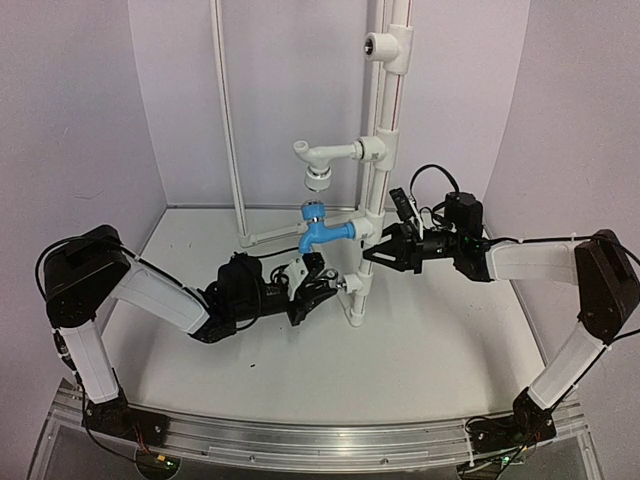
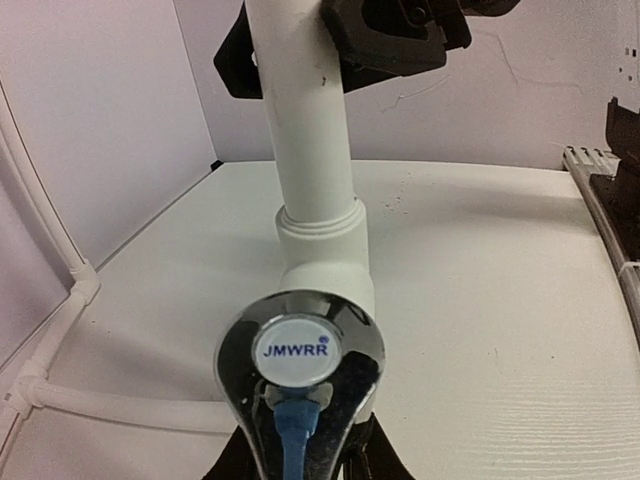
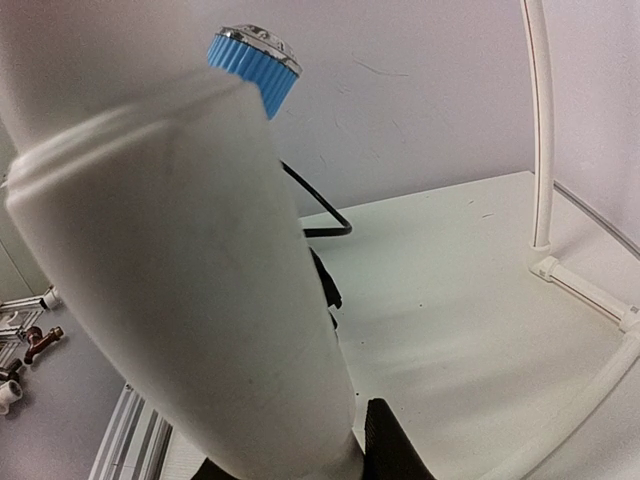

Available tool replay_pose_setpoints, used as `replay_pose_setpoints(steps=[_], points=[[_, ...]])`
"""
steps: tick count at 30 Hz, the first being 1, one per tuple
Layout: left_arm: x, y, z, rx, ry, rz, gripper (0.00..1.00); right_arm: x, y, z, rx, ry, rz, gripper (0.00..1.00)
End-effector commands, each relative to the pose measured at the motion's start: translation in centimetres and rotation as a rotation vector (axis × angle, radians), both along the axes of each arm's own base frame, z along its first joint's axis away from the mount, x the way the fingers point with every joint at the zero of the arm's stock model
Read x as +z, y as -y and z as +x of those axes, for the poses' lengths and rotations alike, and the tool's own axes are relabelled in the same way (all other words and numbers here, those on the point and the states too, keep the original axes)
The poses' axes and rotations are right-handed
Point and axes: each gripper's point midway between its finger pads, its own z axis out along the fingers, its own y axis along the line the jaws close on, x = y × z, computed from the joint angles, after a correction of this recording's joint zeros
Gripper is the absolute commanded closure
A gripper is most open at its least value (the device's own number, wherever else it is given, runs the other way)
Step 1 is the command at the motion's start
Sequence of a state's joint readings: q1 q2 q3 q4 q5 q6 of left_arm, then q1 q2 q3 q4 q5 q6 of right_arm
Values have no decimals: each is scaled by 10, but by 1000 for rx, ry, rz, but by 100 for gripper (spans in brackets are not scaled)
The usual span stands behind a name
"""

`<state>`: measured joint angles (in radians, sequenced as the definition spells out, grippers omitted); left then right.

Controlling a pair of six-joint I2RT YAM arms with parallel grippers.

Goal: Install the water faucets

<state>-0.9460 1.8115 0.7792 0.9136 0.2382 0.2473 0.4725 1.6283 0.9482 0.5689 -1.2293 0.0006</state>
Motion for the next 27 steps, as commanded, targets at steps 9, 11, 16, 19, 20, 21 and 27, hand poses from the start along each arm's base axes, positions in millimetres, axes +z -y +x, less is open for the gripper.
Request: replay_pose_setpoints(steps=[9,11,16,19,20,21,27], points=[[-38,-23,8,165,44,132,55,23,-21,-46,157,-180,-2,100],[-36,-28,7,180,35,112,51,23,-21,-45,156,-180,-2,100],[-37,-38,1,189,4,87,38,23,-21,-45,157,-181,-2,100],[-35,-49,1,227,-11,54,29,23,-20,-44,153,-180,-1,100],[-34,-51,-1,229,-16,46,28,23,-20,-43,150,-181,-2,100],[-33,-53,-3,225,-26,40,23,23,-19,-42,148,-184,-2,100],[-15,-76,-23,214,-39,-44,9,21,-16,-35,129,-197,-4,100]])
